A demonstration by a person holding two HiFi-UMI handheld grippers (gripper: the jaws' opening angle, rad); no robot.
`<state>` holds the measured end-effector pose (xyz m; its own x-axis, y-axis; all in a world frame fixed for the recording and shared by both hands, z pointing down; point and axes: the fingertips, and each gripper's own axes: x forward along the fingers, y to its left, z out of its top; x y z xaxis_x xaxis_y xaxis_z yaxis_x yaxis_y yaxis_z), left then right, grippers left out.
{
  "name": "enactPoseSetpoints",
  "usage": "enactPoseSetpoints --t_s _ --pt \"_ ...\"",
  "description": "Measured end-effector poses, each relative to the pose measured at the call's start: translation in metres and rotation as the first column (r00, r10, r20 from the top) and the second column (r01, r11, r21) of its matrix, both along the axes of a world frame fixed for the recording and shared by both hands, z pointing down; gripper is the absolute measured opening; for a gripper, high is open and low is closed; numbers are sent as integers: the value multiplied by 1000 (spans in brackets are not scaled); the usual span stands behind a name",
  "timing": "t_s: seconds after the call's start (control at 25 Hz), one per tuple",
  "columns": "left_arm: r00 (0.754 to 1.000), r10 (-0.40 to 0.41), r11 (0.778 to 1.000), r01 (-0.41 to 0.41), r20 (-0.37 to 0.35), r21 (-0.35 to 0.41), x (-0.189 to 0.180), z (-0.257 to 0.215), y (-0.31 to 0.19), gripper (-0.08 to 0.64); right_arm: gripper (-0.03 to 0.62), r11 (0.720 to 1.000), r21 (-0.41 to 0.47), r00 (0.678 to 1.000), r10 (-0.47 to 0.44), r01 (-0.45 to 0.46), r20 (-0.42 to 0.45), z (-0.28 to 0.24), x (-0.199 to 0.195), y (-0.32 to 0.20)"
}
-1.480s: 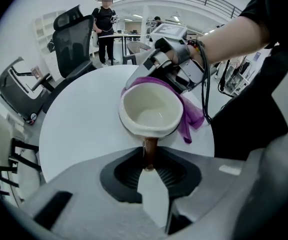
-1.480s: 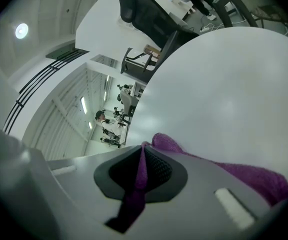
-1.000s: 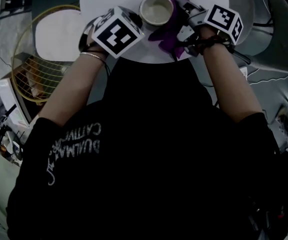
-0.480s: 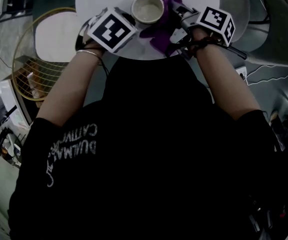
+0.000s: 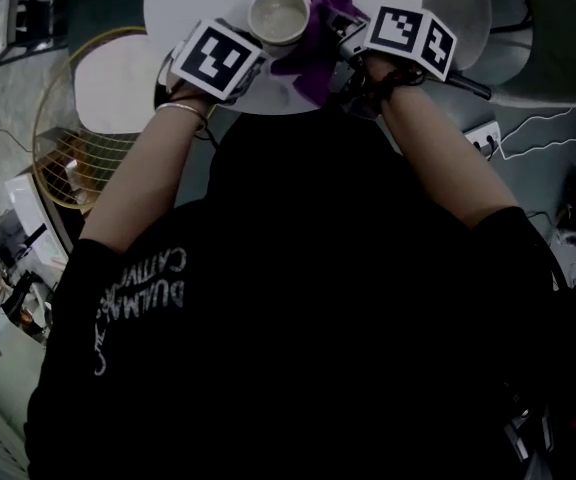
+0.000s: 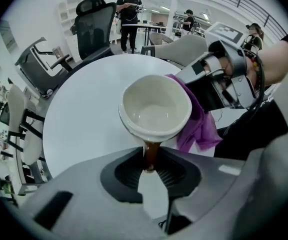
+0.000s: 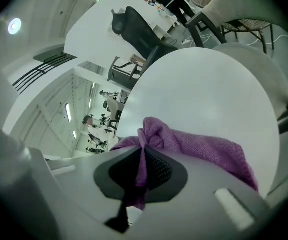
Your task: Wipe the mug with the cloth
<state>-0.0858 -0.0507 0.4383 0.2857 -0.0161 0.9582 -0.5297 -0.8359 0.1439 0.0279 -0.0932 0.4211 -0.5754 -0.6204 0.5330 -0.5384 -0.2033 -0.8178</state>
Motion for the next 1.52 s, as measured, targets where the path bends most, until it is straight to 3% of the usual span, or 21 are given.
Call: enactPoseSetpoints --t_s 0.2,0.4,0.52,0.72,0.92,1.08,1.52 --pt "1000 14 999 -14 6 37 2 3 -18 66 21 1000 -16 1000 3 -3 7 6 1 2" --pt "1000 -23 1000 23 15 -1 22 4 -42 67 21 998 -40 999 -42 42 -1 6 16 -19" --pt "998 49 999 -49 31 -3 44 10 -38 69 21 998 -48 999 -34 32 -27 13 33 -16" --pt "988 155 987 -154 9 -35 42 8 -30 81 20 997 -66 998 26 -30 -55 19 29 -14" --pt "968 252 963 -249 14 -105 47 8 -24 91 20 989 -69 990 123 -128 -73 20 32 -13" --pt "948 315 945 -309 51 -104 46 8 -31 103 20 981 -73 982 177 -182 -69 21 33 -11" --pt "965 260 952 -259 -18 -165 44 9 -29 109 20 955 -68 955 284 -290 -84 20 34 -6"
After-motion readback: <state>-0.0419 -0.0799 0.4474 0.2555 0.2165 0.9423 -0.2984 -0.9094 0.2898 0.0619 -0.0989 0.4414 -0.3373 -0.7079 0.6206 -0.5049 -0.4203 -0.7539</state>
